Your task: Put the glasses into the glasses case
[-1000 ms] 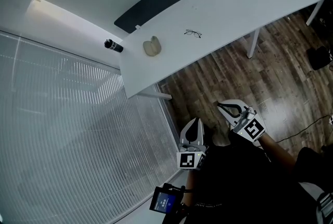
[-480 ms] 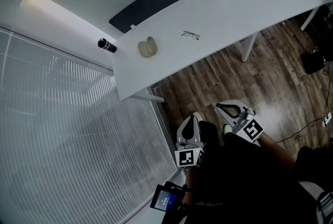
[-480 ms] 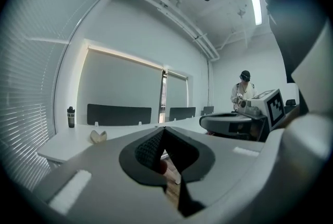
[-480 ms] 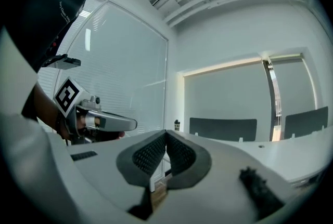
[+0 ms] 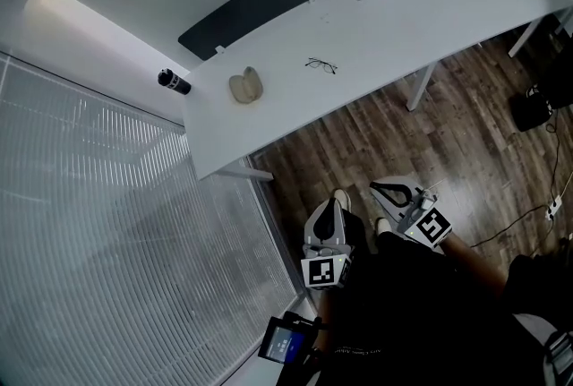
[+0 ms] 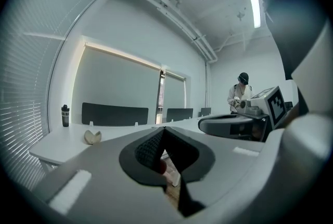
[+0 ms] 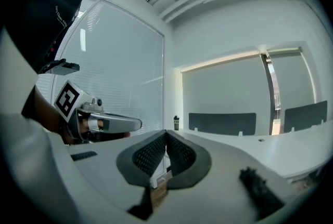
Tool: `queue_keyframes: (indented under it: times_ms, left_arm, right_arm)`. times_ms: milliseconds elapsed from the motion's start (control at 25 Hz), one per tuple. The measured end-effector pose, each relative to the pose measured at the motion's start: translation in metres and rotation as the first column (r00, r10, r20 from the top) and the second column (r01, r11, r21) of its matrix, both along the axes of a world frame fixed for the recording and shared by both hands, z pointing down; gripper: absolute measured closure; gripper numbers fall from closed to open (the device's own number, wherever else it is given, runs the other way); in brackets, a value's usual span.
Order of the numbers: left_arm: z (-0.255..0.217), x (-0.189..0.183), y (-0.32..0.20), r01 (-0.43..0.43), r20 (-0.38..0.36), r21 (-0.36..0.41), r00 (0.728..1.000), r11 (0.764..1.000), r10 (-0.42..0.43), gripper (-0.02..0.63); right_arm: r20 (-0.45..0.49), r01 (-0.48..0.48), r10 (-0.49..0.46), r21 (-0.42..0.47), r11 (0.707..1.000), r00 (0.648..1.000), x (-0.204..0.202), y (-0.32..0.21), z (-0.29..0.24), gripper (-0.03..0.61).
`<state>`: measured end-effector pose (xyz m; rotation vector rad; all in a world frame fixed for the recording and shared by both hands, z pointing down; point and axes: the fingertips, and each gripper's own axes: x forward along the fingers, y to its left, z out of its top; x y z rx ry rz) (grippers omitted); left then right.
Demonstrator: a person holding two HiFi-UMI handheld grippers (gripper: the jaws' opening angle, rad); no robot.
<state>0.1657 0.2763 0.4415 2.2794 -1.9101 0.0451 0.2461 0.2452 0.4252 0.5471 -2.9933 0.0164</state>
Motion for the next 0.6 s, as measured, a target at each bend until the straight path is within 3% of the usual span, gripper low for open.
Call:
queue_keyframes:
  times_ms: [360,600]
  left_arm:
    - [0.002,-0.007,-0.01,0.006,0.013,-0.016,1.0,1.0,-0.006,0.606]
    - [0.001,-0.017,-0.032,-0.033,0.033,0.011,0.999,0.999,0.032,0.606]
  right_arm:
    - [-0.003,-0.013,0.013,-0.008,1.0,1.0,-0.005,-0.024,0.001,0.571]
    - [-0.018,-0.049,0.048,-0.045,0.998,0.999,-0.008,-0.038,0.013,0.571]
